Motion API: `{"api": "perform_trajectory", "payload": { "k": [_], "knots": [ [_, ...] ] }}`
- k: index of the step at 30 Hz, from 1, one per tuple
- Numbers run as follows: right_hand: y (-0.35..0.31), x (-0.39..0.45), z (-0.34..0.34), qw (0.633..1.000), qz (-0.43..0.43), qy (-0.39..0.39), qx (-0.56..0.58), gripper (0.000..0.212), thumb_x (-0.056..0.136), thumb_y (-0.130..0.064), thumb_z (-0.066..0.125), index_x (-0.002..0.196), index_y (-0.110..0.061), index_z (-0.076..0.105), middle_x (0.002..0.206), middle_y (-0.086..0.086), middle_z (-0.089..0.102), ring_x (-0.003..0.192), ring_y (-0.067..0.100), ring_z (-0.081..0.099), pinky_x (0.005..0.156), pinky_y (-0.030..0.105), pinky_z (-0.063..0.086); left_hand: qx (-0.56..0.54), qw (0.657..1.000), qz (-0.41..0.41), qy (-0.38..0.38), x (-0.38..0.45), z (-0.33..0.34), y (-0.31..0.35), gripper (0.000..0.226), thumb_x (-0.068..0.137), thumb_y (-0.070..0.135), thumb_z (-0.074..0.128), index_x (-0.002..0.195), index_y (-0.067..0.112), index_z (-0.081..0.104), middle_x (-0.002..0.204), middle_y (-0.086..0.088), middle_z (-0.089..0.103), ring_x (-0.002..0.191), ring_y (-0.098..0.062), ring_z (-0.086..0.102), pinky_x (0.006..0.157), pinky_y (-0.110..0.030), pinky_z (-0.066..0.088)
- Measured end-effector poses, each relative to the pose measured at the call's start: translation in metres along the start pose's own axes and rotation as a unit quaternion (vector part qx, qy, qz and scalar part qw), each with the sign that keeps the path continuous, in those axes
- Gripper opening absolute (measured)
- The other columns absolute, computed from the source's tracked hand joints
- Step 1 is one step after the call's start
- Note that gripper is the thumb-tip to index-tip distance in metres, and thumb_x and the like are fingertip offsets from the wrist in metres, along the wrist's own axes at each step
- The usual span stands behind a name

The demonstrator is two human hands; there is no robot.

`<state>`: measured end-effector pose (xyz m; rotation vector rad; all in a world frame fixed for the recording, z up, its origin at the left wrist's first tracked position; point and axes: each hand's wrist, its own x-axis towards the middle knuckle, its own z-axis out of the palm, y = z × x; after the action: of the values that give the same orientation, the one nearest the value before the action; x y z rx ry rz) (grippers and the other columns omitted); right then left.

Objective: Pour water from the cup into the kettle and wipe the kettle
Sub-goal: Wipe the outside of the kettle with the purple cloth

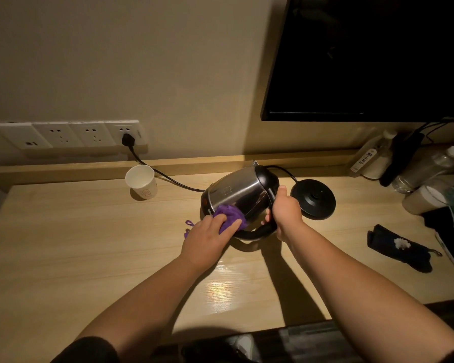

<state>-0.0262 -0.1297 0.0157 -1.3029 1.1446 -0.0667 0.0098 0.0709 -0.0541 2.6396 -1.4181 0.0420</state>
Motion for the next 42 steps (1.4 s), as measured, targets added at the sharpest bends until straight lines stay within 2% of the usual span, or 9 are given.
{"api": "perform_trajectory", "payload": {
  "k": [9, 16, 22, 25, 27, 30, 37, 40, 42],
  "knots": [
    [-0.003, 0.006, -0.003, 0.999, 0.028, -0.016, 0.03, 0.049, 0.102, -0.05, 0.033, 0.107, -0.009, 0.06, 0.055, 0.002, 0.048, 0.045, 0.014, 0.046, 0.057, 0.032, 0.047, -0.025, 0.996, -0.089, -0.006, -0.009, 0.001, -0.021, 0.09, 0.068, 0.01, 0.081, 0.142, 0.027, 0.034, 0.127, -0.013, 0.052, 0.104, -0.027, 0.055, 0.076, -0.035, 0.054],
    [-0.004, 0.004, -0.001, 1.0, -0.021, -0.014, 0.0, 0.047, 0.102, -0.046, 0.035, 0.103, -0.006, 0.061, 0.059, 0.005, 0.049, 0.049, 0.016, 0.047, 0.058, 0.036, 0.046, -0.084, 0.963, -0.256, 0.023, 0.03, -0.024, -0.045, 0.051, 0.095, 0.026, 0.054, 0.142, 0.022, 0.033, 0.13, -0.007, 0.046, 0.107, -0.021, 0.052, 0.078, -0.032, 0.052],
    [0.002, 0.003, -0.008, 0.998, -0.048, -0.019, -0.023, 0.044, 0.102, -0.043, 0.036, 0.095, -0.008, 0.06, 0.063, 0.007, 0.049, 0.053, 0.018, 0.048, 0.061, 0.037, 0.046, -0.12, 0.961, -0.233, -0.095, 0.072, -0.03, -0.08, 0.035, 0.1, 0.031, 0.04, 0.135, 0.03, 0.045, 0.117, 0.001, 0.043, 0.087, -0.019, 0.053, 0.072, -0.033, 0.051],
    [0.005, 0.002, -0.008, 0.99, -0.108, -0.017, -0.089, 0.044, 0.101, -0.043, 0.035, 0.093, -0.008, 0.059, 0.065, 0.008, 0.05, 0.059, 0.022, 0.05, 0.063, 0.04, 0.046, -0.115, 0.962, -0.191, -0.159, 0.086, -0.03, -0.093, 0.035, 0.1, 0.026, 0.044, 0.134, 0.033, 0.049, 0.123, -0.002, 0.044, 0.088, -0.02, 0.053, 0.073, -0.03, 0.049],
    [0.008, 0.004, -0.01, 0.985, -0.13, -0.011, -0.115, 0.043, 0.101, -0.045, 0.035, 0.092, -0.01, 0.059, 0.069, 0.009, 0.052, 0.063, 0.023, 0.052, 0.065, 0.04, 0.047, -0.133, 0.961, -0.161, -0.18, 0.092, -0.029, -0.099, 0.034, 0.1, 0.025, 0.042, 0.131, 0.036, 0.052, 0.12, -0.002, 0.044, 0.089, -0.021, 0.052, 0.072, -0.028, 0.044],
    [0.013, 0.01, -0.014, 0.981, -0.14, -0.008, -0.132, 0.044, 0.101, -0.047, 0.035, 0.091, -0.011, 0.059, 0.074, 0.011, 0.053, 0.068, 0.024, 0.053, 0.068, 0.04, 0.048, -0.13, 0.963, -0.129, -0.196, 0.103, -0.028, -0.101, 0.033, 0.102, 0.025, 0.037, 0.127, 0.038, 0.055, 0.115, -0.002, 0.045, 0.09, -0.021, 0.052, 0.077, -0.032, 0.046],
    [0.02, 0.014, -0.018, 0.978, -0.167, 0.035, -0.122, 0.043, 0.102, -0.045, 0.036, 0.08, -0.013, 0.056, 0.07, 0.009, 0.05, 0.067, 0.023, 0.052, 0.065, 0.039, 0.045, -0.156, 0.963, -0.156, -0.156, 0.097, -0.016, -0.089, 0.036, 0.102, 0.026, 0.037, 0.136, 0.032, 0.047, 0.122, -0.002, 0.044, 0.094, -0.02, 0.053, 0.084, -0.033, 0.049],
    [0.023, 0.012, -0.015, 0.969, -0.199, 0.047, -0.141, 0.043, 0.102, -0.042, 0.036, 0.076, -0.013, 0.052, 0.069, 0.01, 0.049, 0.065, 0.022, 0.051, 0.064, 0.039, 0.046, -0.194, 0.946, -0.24, -0.099, 0.074, -0.006, -0.079, 0.031, 0.101, 0.032, 0.038, 0.13, 0.029, 0.048, 0.109, 0.004, 0.049, 0.083, -0.012, 0.053, 0.072, -0.029, 0.049],
    [0.023, 0.01, -0.014, 0.966, -0.207, 0.054, -0.147, 0.043, 0.102, -0.041, 0.036, 0.075, -0.011, 0.052, 0.069, 0.01, 0.048, 0.065, 0.021, 0.05, 0.063, 0.039, 0.045, -0.252, 0.913, -0.315, -0.055, 0.058, -0.004, -0.07, 0.026, 0.101, 0.037, 0.039, 0.123, 0.028, 0.049, 0.093, 0.012, 0.05, 0.075, -0.006, 0.053, 0.059, -0.023, 0.043]
  ]
}}
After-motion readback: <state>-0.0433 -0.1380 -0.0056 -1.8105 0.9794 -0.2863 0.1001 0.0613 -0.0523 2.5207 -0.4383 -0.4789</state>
